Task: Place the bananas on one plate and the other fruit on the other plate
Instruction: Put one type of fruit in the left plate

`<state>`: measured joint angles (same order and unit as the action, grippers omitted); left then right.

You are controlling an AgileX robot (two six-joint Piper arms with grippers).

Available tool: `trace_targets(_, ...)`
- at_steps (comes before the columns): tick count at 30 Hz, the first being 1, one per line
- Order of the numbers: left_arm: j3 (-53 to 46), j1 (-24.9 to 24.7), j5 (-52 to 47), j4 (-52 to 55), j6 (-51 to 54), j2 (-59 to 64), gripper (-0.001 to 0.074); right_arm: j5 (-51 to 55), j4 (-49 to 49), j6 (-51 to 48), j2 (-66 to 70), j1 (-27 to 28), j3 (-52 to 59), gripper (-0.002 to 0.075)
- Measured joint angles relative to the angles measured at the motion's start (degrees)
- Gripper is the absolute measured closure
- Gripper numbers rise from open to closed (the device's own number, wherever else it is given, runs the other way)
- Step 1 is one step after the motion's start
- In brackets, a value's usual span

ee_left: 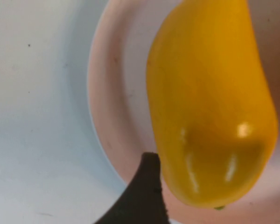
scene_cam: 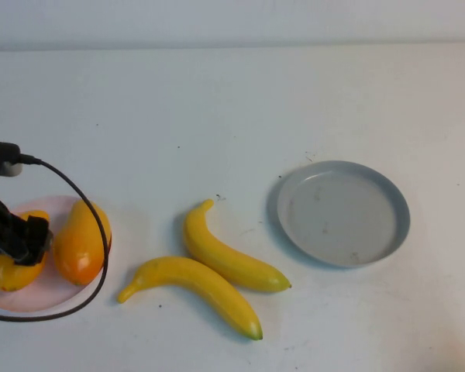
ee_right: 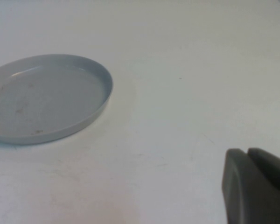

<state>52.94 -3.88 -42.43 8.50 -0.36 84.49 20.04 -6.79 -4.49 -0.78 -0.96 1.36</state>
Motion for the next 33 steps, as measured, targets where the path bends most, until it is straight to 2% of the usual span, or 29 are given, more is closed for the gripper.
trace_targets(7, 0.0, 0.0, -1.96, -2.94, -3.08, -9.78, 0.0071, 0.0, 0.0, 0.0, 0.0, 0.0, 0.0, 0.0744)
trace_targets(9, 0.0, 0.0, -2.53, -5.07, -3.3, -13.88, 0.0118, 0.0, 0.0, 0.0, 0.0, 0.0, 0.0, 0.0744)
trace_targets(11, -0.57, 0.0, -2.51, -6.76, -3.3, -18.51, 0.0263, 0.0, 0.0, 0.0, 0.0, 0.0, 0.0, 0.0744)
trace_targets(13, -1.66, 0.0, -2.13, -7.45, -3.3, -22.87, 0.048, 0.0, 0.0, 0.0, 0.0, 0.0, 0.0, 0.0744)
trace_targets(14, -2.3, 0.0, -1.81, -7.58, -3.3, -24.56, 0.0554, 0.0, 0.0, 0.0, 0.0, 0.0, 0.0, 0.0744)
trace_targets(15, -3.24, 0.0, -1.38, -7.73, -3.3, -26.67, 0.0616, 0.0, 0.0, 0.0, 0.0, 0.0, 0.0, 0.0744)
trace_targets(17, -5.58, 0.0, -0.16, -8.5, -3.3, -30.62, 0.0678, 0.0, 0.0, 0.0, 0.0, 0.0, 0.0, 0.0744)
trace_targets(19, -8.32, -0.67, 1.84, -10.24, -2.03, -35.62, 0.0709, 0.0, 0.0, 0.0, 0.0, 0.0, 0.0, 0.0744)
trace_targets(25, -17.71, -5.14, 5.26, -15.83, 3.79, -50.74, 0.073, 0.0, 0.0, 0.0, 0.0, 0.0, 0.0, 0.0744)
trace_targets(33, -26.24, -6.14, 5.25, -14.8, 4.39, -60.2, 0.0731, 0.0, 0.0, 0.0, 0.0, 0.0, 0.0, 0.0744)
